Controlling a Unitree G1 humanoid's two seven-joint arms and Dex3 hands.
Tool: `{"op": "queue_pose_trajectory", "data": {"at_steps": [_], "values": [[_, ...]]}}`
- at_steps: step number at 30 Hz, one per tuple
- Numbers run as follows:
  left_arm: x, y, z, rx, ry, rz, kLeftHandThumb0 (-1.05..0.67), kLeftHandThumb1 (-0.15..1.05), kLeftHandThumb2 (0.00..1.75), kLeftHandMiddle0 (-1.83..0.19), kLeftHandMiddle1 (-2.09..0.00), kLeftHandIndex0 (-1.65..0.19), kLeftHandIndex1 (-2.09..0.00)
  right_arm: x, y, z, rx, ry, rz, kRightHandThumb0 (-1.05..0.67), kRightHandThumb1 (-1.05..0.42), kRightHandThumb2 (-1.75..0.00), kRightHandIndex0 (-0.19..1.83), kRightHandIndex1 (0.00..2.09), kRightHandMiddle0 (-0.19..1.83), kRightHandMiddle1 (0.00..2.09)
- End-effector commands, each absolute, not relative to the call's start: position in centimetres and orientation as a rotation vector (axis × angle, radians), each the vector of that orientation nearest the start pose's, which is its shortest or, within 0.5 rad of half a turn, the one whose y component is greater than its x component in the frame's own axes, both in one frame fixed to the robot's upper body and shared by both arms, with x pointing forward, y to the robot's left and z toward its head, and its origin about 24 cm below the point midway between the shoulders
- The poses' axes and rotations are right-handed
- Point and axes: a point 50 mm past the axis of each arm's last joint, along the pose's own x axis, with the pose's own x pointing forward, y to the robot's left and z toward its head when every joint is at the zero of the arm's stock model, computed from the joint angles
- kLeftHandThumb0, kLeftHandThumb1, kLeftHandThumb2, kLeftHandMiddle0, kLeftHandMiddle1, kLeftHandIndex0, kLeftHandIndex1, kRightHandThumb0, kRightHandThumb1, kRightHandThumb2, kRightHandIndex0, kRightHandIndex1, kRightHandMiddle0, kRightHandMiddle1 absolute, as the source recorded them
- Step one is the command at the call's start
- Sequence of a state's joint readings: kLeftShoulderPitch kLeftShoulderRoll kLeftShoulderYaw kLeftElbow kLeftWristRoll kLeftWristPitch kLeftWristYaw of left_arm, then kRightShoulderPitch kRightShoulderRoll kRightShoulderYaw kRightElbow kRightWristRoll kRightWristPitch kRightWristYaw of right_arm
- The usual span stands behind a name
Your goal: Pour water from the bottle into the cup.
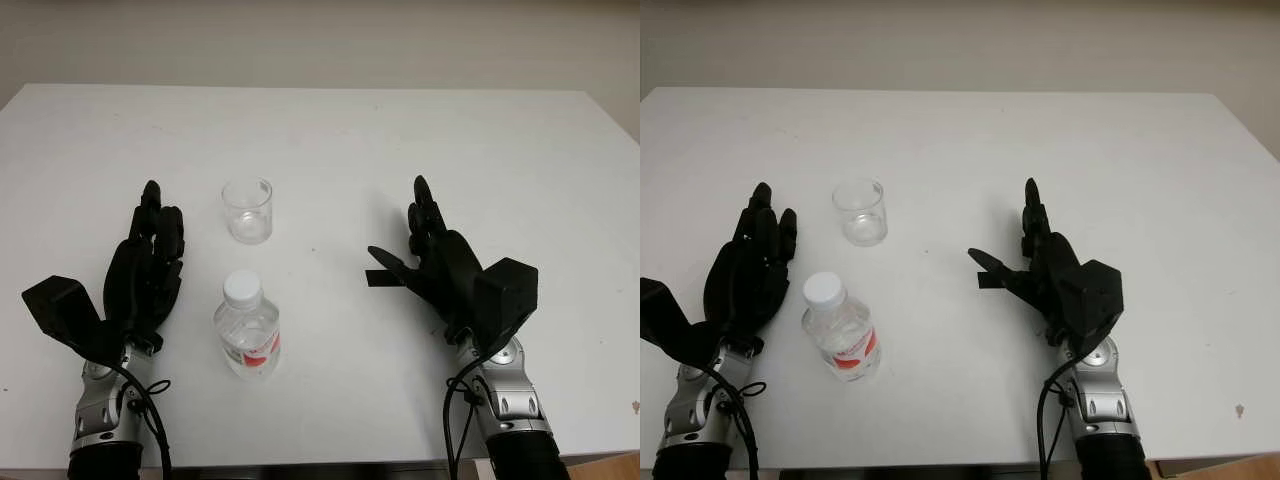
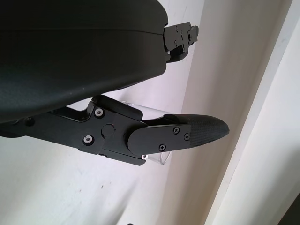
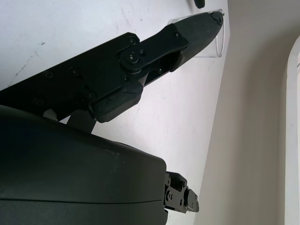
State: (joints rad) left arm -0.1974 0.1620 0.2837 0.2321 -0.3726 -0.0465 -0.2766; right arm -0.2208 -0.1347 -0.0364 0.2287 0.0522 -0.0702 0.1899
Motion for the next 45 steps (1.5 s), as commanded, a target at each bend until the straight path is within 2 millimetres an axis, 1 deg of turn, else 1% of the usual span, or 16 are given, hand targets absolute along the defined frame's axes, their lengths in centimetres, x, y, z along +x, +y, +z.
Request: {"op": "queue_pose_trajectory", "data": {"at_steps": [1,8,11,13,16,19,21,23,29,30,32,36,41,45], "values": [[28.2,23.0,6.1,-0.24,-0.126,-0.009,-0.72,1.05,0.46,0.16,-0.05,0.16,-0.05,29.5,-16.5,5.8,-0.08,-0.066,0.189,-0.9,-0.87,-0.05,-0.19,0.0,-0.19,0.0],[28.3,23.0,6.1,-0.233,-0.119,-0.006,-0.72,1.05,0.46,0.14,-0.06,0.13,-0.06,29.6,-16.3,5.9,-0.081,-0.06,0.194,-0.89,-0.87,-0.05,-0.19,0.0,-0.19,0.0],[28.4,22.9,6.0,-0.241,-0.117,-0.004,-0.73,1.05,0.45,0.15,-0.05,0.14,-0.06,29.4,-16.2,6.2,-0.072,-0.066,0.234,-0.89,-0.86,-0.05,-0.19,0.0,-0.19,0.0],[28.5,23.0,5.9,-0.244,-0.119,-0.001,-0.73,1.05,0.45,0.16,-0.05,0.14,-0.05,29.0,-16.3,6.9,-0.089,-0.094,0.3,-0.89,-0.87,-0.06,-0.19,0.0,-0.19,0.0],[28.4,23.1,6.0,-0.238,-0.125,0.0,-0.73,1.05,0.45,0.16,-0.05,0.14,-0.05,28.2,-16.3,8.5,-0.124,-0.145,0.437,-0.96,-0.88,-0.06,-0.19,0.0,-0.19,0.0],[28.4,23.0,6.1,-0.231,-0.131,-0.001,-0.73,1.05,0.46,0.14,-0.06,0.13,-0.06,27.2,-16.0,10.2,-0.115,-0.208,0.617,-0.92,-0.86,-0.05,-0.19,0.0,-0.19,0.0],[28.4,23.0,6.1,-0.232,-0.13,0.0,-0.73,1.05,0.46,0.14,-0.06,0.13,-0.06,26.6,-15.7,11.0,-0.097,-0.218,0.712,-0.9,-0.83,-0.04,-0.19,0.0,-0.19,0.0],[28.4,22.9,6.1,-0.236,-0.127,0.002,-0.73,1.05,0.45,0.14,-0.05,0.13,-0.06,26.2,-15.3,11.5,-0.099,-0.221,0.765,-0.91,-0.81,-0.03,-0.19,0.0,-0.19,0.0],[28.5,23.0,6.2,-0.236,-0.13,0.004,-0.73,1.05,0.44,0.15,-0.05,0.13,-0.06,25.4,-14.2,12.3,-0.135,-0.25,0.891,-0.94,-0.81,-0.05,-0.19,0.0,-0.19,0.0],[28.5,23.0,6.2,-0.232,-0.131,0.004,-0.73,1.05,0.44,0.14,-0.06,0.13,-0.06,25.3,-14.0,12.3,-0.133,-0.249,0.906,-0.95,-0.81,-0.05,-0.19,0.0,-0.19,0.0],[28.5,22.9,6.2,-0.224,-0.133,0.001,-0.73,1.05,0.45,0.14,-0.06,0.13,-0.06,25.5,-13.5,12.1,-0.119,-0.234,0.938,-0.91,-0.78,-0.04,-0.19,0.0,-0.19,0.0],[28.5,22.7,6.2,-0.241,-0.133,0.005,-0.71,1.05,0.45,0.15,-0.05,0.13,-0.05,26.1,-12.2,10.8,-0.099,-0.2,0.984,-0.84,-0.75,-0.04,-0.19,0.0,-0.19,0.0],[28.5,22.8,6.2,-0.237,-0.136,0.007,-0.72,1.05,0.44,0.15,-0.05,0.13,-0.05,27.0,-10.9,9.3,-0.123,-0.165,0.994,-0.89,-0.77,-0.06,-0.19,0.0,-0.19,0.0],[28.5,22.8,6.3,-0.233,-0.141,0.007,-0.71,1.05,0.45,0.15,-0.05,0.14,-0.05,27.7,-10.0,8.3,-0.111,-0.125,1.003,-0.88,-0.76,-0.05,-0.19,0.0,-0.19,0.0]]}}
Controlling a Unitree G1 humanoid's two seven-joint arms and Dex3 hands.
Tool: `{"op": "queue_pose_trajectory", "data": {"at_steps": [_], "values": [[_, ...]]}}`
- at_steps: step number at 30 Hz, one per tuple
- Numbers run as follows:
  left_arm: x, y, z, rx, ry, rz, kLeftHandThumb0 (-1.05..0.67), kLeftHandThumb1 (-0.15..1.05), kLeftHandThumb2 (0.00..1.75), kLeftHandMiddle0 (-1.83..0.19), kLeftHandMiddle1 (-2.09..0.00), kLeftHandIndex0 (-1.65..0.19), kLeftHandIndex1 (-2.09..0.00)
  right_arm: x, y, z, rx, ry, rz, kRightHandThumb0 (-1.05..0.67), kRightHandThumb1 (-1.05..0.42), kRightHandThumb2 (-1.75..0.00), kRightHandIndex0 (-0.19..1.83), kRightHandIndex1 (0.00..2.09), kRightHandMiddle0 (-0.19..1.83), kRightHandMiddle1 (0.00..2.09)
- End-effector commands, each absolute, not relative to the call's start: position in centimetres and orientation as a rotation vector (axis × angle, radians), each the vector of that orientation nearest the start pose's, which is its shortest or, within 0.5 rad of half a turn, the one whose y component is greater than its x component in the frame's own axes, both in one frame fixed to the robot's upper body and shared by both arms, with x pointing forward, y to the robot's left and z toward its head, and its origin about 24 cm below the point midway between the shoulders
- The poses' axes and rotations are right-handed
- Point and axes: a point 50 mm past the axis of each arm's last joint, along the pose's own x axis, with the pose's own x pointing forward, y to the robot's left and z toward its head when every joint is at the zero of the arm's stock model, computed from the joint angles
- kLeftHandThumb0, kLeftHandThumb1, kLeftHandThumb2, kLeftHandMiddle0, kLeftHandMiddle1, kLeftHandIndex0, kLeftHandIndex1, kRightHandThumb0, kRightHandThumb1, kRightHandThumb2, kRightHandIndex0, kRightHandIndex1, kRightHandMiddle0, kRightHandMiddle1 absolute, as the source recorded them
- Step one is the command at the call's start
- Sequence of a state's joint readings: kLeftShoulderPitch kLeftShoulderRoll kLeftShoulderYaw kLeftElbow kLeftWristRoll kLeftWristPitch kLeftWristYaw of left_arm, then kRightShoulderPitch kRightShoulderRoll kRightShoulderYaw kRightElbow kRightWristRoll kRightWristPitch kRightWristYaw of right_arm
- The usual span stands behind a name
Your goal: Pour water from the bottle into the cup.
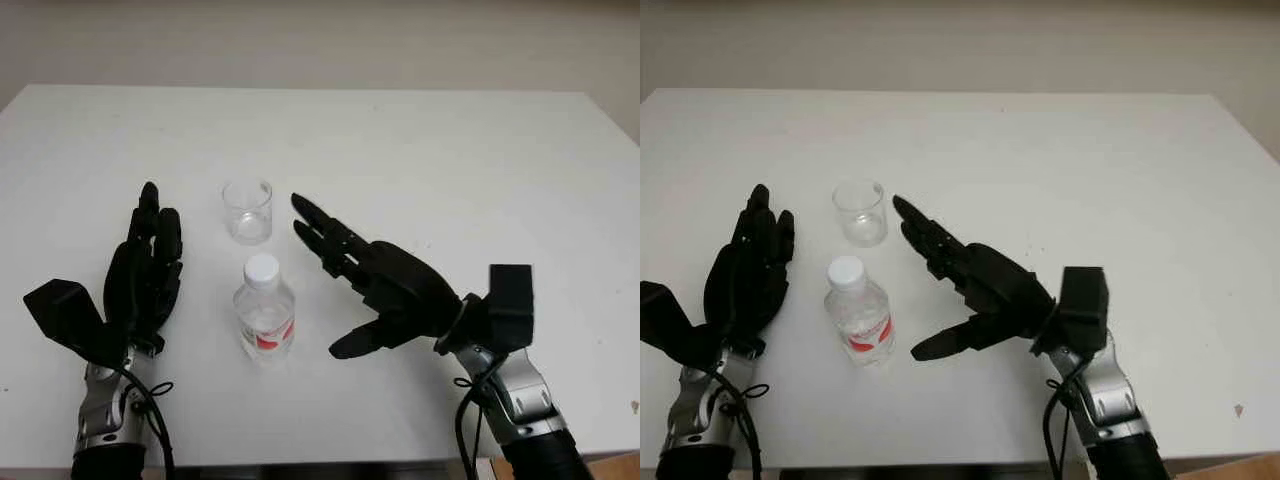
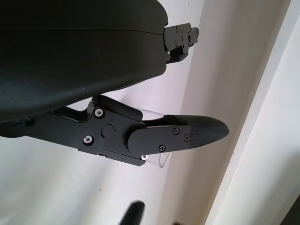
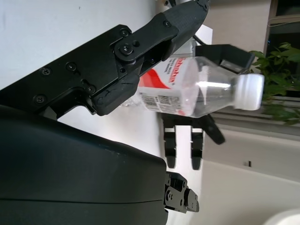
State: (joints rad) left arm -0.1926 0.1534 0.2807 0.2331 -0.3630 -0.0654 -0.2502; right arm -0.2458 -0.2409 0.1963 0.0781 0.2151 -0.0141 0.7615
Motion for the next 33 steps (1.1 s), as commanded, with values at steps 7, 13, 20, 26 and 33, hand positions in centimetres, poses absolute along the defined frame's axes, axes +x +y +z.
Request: {"op": "queue_pose_trajectory", "data": {"at_steps": [7,13,20,26,33], "values": [[28.5,22.6,6.3,-0.235,-0.145,0.014,-0.71,1.05,0.44,0.15,-0.05,0.13,-0.06,28.4,-8.3,7.1,-0.088,-0.091,1.066,-0.96,-0.77,-0.05,-0.19,0.0,-0.19,0.0],[28.6,22.5,6.2,-0.244,-0.146,0.012,-0.69,1.05,0.43,0.15,-0.05,0.14,-0.05,28.8,-7.4,7.0,-0.073,-0.11,1.103,-0.97,-0.77,-0.06,-0.19,0.0,-0.19,0.0],[28.7,22.4,6.2,-0.239,-0.151,0.018,-0.69,1.05,0.44,0.16,-0.05,0.14,-0.05,29.0,-6.9,7.3,-0.089,-0.127,1.165,-0.97,-0.77,-0.05,-0.19,0.0,-0.19,0.0],[28.8,22.5,6.2,-0.244,-0.155,0.032,-0.69,1.05,0.44,0.15,-0.06,0.14,-0.05,29.0,-6.2,7.5,-0.09,-0.099,1.219,-0.95,-0.73,-0.04,-0.19,0.0,-0.19,0.0],[28.6,22.6,6.2,-0.24,-0.162,0.044,-0.69,1.05,0.44,0.13,-0.06,0.14,-0.05,28.8,-5.2,8.0,-0.094,-0.097,1.27,-0.96,-0.72,-0.05,-0.19,0.0,-0.19,0.0]]}}
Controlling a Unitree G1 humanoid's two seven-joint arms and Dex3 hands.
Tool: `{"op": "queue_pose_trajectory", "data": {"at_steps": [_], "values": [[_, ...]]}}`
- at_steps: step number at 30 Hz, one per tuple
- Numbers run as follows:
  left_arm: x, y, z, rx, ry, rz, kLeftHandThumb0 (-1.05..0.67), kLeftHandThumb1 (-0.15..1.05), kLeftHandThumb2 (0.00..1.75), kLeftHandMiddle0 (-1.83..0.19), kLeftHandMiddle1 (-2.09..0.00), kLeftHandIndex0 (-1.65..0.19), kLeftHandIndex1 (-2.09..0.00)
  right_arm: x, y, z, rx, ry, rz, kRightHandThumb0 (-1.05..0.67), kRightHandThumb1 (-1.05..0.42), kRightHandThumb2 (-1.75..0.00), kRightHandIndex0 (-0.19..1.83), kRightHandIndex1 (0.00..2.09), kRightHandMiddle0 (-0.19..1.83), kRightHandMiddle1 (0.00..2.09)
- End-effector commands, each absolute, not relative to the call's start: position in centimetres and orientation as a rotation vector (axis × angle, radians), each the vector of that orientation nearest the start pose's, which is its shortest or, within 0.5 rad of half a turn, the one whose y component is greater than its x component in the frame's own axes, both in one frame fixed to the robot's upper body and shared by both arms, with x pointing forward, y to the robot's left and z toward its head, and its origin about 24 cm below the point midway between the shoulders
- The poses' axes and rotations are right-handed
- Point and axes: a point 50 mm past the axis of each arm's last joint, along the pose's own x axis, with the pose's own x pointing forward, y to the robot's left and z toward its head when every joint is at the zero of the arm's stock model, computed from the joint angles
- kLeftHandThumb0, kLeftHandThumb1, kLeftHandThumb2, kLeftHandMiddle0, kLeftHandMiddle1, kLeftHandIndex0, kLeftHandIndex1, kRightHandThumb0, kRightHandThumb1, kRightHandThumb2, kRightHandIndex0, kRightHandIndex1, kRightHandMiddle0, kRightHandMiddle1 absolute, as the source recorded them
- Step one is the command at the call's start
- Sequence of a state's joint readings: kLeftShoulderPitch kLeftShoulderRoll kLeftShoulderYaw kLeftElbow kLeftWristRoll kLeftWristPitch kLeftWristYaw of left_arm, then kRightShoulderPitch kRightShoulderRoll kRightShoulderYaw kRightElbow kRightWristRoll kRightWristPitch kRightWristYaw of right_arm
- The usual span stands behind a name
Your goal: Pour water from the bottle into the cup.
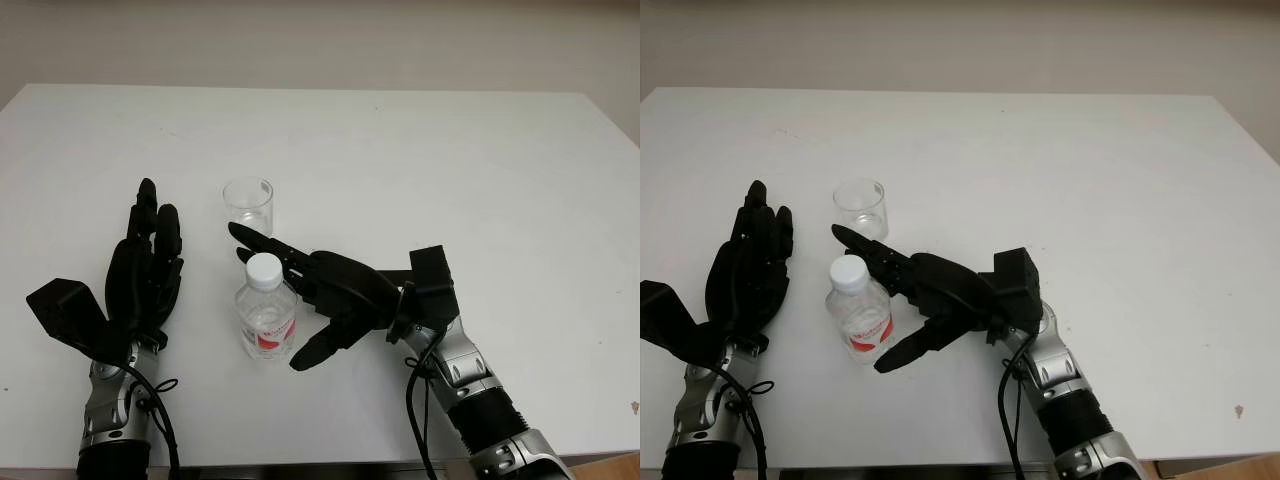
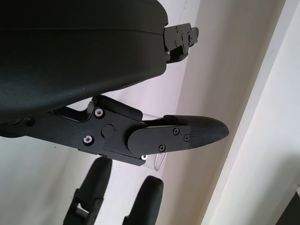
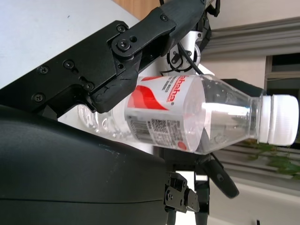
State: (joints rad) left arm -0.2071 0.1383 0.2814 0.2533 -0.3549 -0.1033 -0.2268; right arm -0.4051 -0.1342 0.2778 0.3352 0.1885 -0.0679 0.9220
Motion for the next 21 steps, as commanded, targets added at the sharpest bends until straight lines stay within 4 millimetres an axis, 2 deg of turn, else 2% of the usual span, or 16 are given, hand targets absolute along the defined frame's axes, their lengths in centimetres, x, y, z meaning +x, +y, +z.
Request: {"op": "queue_pose_trajectory", "data": {"at_steps": [1,5,9,12,13,15,16,18,20,21], "values": [[28.5,22.7,6.2,-0.237,-0.162,0.045,-0.69,1.05,0.44,0.13,-0.06,0.14,-0.05,28.8,-5.1,8.0,-0.087,-0.098,1.273,-0.95,-0.72,-0.05,-0.19,0.0,-0.18,0.0],[28.3,22.7,6.1,-0.236,-0.162,0.048,-0.7,1.05,0.44,0.14,-0.05,0.14,-0.05,28.6,-4.2,8.1,-0.046,-0.094,1.277,-0.91,-0.72,-0.05,-0.18,0.01,-0.13,0.03],[28.3,22.6,6.1,-0.237,-0.163,0.055,-0.71,1.05,0.42,0.13,-0.06,0.14,-0.06,28.5,-3.5,8.0,-0.043,-0.082,1.268,-0.83,-0.71,-0.05,0.11,0.19,0.04,0.15],[28.2,22.6,6.1,-0.236,-0.163,0.06,-0.71,1.05,0.42,0.13,-0.06,0.13,-0.06,28.4,-3.1,7.8,-0.06,-0.074,1.241,-0.73,-0.68,-0.05,0.06,0.79,-0.16,1.04],[28.2,22.6,6.1,-0.233,-0.165,0.06,-0.71,1.05,0.41,0.13,-0.06,0.13,-0.06,28.3,-2.9,7.7,-0.066,-0.074,1.228,-0.66,-0.67,-0.05,0.1,1.12,-0.1,1.35],[28.1,22.6,6.1,-0.23,-0.169,0.063,-0.7,1.05,0.42,0.13,-0.06,0.13,-0.06,28.2,-2.5,7.4,-0.079,-0.077,1.213,-0.6,-0.67,-0.05,0.21,1.45,0.06,1.58],[28.1,22.5,6.1,-0.23,-0.17,0.066,-0.7,1.05,0.42,0.13,-0.06,0.12,-0.06,28.1,-2.4,7.3,-0.084,-0.076,1.21,-0.57,-0.68,-0.06,0.31,1.53,0.18,1.64],[28.0,22.5,6.1,-0.232,-0.174,0.07,-0.7,1.05,0.41,0.12,-0.06,0.12,-0.06,28.0,-2.1,7.2,-0.107,-0.082,1.209,-0.54,-0.71,-0.06,0.58,1.6,0.52,1.75],[28.0,22.5,6.2,-0.233,-0.176,0.074,-0.7,1.05,0.41,0.12,-0.06,0.12,-0.06,27.8,-1.9,7.1,-0.121,-0.087,1.21,-0.54,-0.73,-0.06,0.83,1.64,0.74,1.81],[27.9,22.5,6.2,-0.229,-0.176,0.076,-0.7,1.05,0.41,0.11,-0.06,0.11,-0.06,27.8,-1.9,7.2,-0.127,-0.083,1.21,-0.54,-0.73,-0.06,0.88,1.65,0.78,1.81]]}}
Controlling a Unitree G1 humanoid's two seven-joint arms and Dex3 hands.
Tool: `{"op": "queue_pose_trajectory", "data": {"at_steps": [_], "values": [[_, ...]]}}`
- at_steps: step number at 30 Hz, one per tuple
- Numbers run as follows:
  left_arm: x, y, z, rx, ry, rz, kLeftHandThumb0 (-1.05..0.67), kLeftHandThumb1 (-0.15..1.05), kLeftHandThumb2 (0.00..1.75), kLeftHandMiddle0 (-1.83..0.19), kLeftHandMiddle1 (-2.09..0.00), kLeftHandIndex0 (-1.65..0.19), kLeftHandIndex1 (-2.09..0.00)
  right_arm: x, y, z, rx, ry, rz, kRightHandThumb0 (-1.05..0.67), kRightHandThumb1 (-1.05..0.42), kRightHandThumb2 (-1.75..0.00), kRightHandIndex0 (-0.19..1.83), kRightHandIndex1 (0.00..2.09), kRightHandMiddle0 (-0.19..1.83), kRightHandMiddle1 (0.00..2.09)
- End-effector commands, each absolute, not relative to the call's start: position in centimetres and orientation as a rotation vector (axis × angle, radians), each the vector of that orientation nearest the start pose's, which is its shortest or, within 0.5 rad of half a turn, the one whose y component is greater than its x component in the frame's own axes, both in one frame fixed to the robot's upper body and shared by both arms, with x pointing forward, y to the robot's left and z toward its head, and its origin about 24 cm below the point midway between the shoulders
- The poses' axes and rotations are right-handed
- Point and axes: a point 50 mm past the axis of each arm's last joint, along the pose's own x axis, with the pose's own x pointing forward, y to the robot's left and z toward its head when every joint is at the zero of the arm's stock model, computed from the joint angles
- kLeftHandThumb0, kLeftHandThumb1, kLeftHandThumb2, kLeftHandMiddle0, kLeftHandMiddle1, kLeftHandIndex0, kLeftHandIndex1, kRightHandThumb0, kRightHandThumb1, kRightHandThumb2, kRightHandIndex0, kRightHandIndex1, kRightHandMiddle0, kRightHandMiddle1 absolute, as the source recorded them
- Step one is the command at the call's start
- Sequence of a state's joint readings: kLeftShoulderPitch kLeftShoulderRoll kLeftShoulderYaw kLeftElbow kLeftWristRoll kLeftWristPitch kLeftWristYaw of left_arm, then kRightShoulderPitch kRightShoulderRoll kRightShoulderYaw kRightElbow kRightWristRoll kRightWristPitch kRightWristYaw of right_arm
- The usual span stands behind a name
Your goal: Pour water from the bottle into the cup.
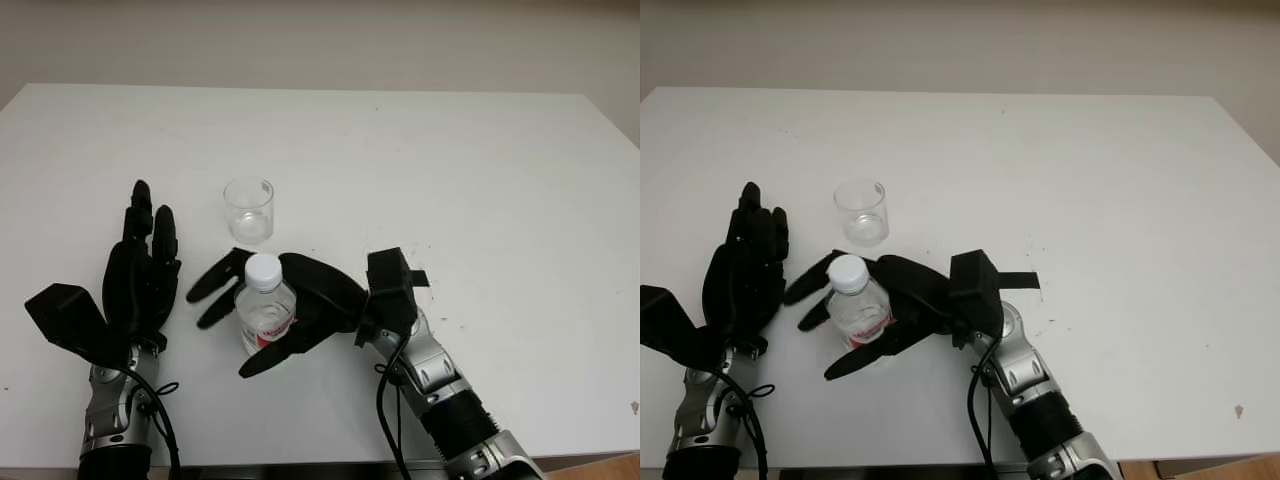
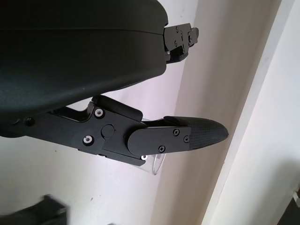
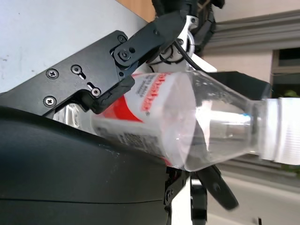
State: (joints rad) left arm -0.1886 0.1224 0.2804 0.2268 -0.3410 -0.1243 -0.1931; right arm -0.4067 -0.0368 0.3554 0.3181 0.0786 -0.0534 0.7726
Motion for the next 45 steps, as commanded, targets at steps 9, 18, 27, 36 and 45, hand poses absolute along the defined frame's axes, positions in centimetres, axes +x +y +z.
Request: {"op": "queue_pose_trajectory", "data": {"at_steps": [9,18,27,36,45], "values": [[27.7,22.8,6.1,-0.233,-0.171,0.089,-0.7,1.05,0.41,0.1,-0.06,0.1,-0.06,27.2,-1.6,7.6,-0.258,-0.173,1.152,-0.5,-0.94,-0.09,1.68,2.05,1.48,2.06],[27.7,23.1,6.1,-0.217,-0.169,0.083,-0.7,1.05,0.42,0.09,-0.06,0.1,-0.06,27.8,-1.8,8.0,-0.215,-0.192,1.0,-0.43,-1.05,-0.29,1.83,2.09,1.71,2.09],[27.9,23.1,6.1,-0.219,-0.165,0.071,-0.71,1.05,0.41,0.1,-0.05,0.1,-0.06,30.4,-3.4,10.4,-0.187,-0.297,0.802,-0.29,-1.05,-0.25,1.83,2.09,1.83,2.09],[28.0,23.0,6.2,-0.214,-0.165,0.068,-0.7,1.05,0.42,0.1,-0.05,0.11,-0.05,33.8,-5.4,12.7,-0.265,-0.352,0.618,-0.2,-0.69,-1.0,1.83,2.09,1.83,2.09],[28.0,22.8,6.2,-0.226,-0.169,0.069,-0.7,1.05,0.42,0.11,-0.05,0.11,-0.05,37.7,-8.7,15.3,-0.492,-0.44,0.439,-0.18,-0.74,-0.77,1.7,2.09,1.68,2.09]]}}
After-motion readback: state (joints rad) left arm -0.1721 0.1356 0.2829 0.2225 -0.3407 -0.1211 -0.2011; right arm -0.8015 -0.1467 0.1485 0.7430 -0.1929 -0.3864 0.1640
